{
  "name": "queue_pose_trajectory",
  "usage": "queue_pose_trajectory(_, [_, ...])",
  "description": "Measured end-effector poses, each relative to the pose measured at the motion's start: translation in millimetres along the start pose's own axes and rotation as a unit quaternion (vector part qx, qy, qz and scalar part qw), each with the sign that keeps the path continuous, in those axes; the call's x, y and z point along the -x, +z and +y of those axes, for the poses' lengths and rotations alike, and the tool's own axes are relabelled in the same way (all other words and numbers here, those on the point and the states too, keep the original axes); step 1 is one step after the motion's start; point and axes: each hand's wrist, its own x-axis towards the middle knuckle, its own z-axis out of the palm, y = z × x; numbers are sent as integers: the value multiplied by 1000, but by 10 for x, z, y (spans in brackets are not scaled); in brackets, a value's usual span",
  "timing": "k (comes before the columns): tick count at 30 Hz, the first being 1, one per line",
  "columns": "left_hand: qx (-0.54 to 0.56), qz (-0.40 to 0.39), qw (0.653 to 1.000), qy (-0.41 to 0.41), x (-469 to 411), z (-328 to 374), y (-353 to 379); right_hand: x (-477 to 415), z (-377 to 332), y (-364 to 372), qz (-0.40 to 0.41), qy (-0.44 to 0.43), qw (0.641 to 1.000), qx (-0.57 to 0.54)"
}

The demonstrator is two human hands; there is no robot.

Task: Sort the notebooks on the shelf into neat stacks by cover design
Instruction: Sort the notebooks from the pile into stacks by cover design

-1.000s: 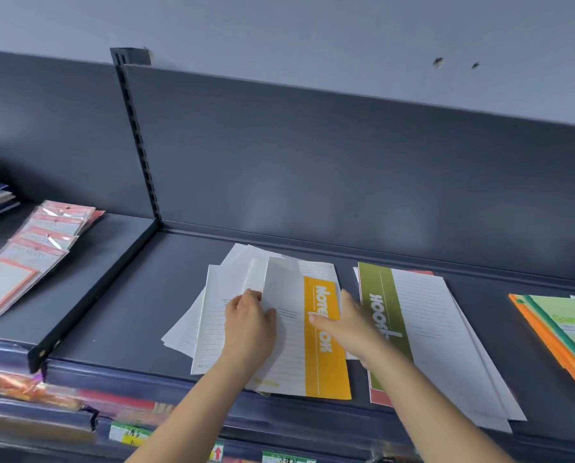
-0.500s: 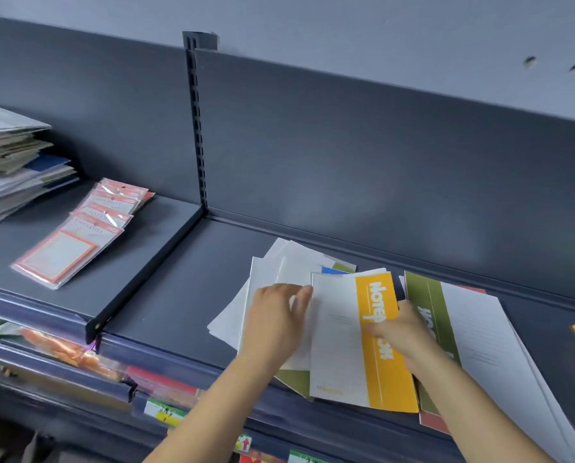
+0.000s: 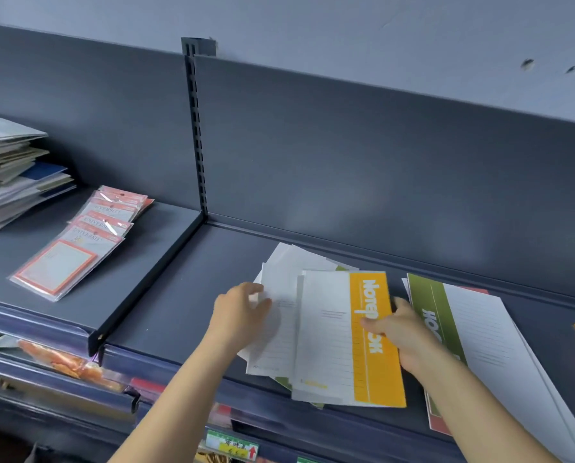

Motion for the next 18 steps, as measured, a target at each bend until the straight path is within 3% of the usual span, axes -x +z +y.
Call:
queue_pose_trajectory(2, [-42, 20, 999, -5, -37, -68, -56, 6, -32, -121, 2, -4, 1000, -20])
queue_pose_trajectory(8, [-76, -20, 997, -25, -131, -117, -45, 18, -162, -370, -62, -31, 993, -97])
queue_pose_trajectory(13, [-125, -48, 991, -18, -47, 23, 18, 27, 26, -115, -45, 12, 999, -15])
queue_pose_trajectory(18, [-195, -49, 979, 40, 122, 220, 170, 84, 1, -105, -51, 17, 998, -27])
